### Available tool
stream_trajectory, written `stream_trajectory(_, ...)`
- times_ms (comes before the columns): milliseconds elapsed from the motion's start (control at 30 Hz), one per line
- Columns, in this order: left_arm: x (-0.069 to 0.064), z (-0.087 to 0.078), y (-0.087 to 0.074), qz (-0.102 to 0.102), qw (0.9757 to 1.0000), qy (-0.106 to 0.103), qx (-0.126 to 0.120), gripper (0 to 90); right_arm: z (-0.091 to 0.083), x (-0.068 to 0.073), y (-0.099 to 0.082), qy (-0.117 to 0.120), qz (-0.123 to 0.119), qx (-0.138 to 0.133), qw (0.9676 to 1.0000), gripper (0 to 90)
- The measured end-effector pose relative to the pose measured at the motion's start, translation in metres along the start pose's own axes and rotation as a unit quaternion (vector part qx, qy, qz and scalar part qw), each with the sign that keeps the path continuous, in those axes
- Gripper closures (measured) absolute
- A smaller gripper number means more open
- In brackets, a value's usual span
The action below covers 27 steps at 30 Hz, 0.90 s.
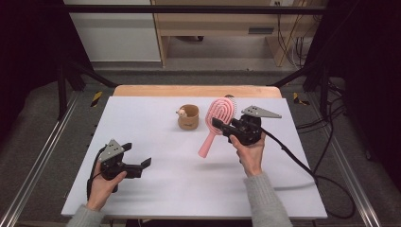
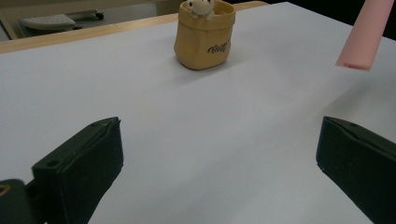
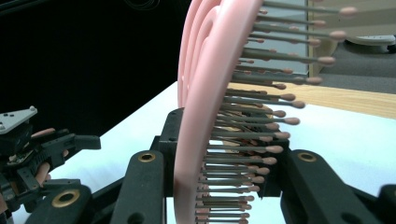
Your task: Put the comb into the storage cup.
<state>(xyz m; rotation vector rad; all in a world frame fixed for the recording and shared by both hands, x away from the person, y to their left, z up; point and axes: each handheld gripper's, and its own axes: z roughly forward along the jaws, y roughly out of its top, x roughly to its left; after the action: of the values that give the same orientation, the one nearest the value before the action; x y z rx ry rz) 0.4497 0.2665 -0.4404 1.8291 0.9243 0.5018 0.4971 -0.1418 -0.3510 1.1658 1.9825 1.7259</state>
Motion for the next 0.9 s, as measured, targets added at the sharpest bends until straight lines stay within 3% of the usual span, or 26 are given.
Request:
stream_trajectory(400, 0.01, -0.005, -0.015, -0.003, 0.9999, 0.007, 0.007, 0.7, 0.005, 0.002, 0.009, -0.011, -0.011, -0.002, 0.9999, 62.8)
stream_trajectory(900, 0.015, -0.005, -0.021, -0.003, 0.9999, 0.007, 0.009, 0.7, 0.02, 0.004, 0.019, -0.024, -0.02, -0.005, 0.9995, 62.8)
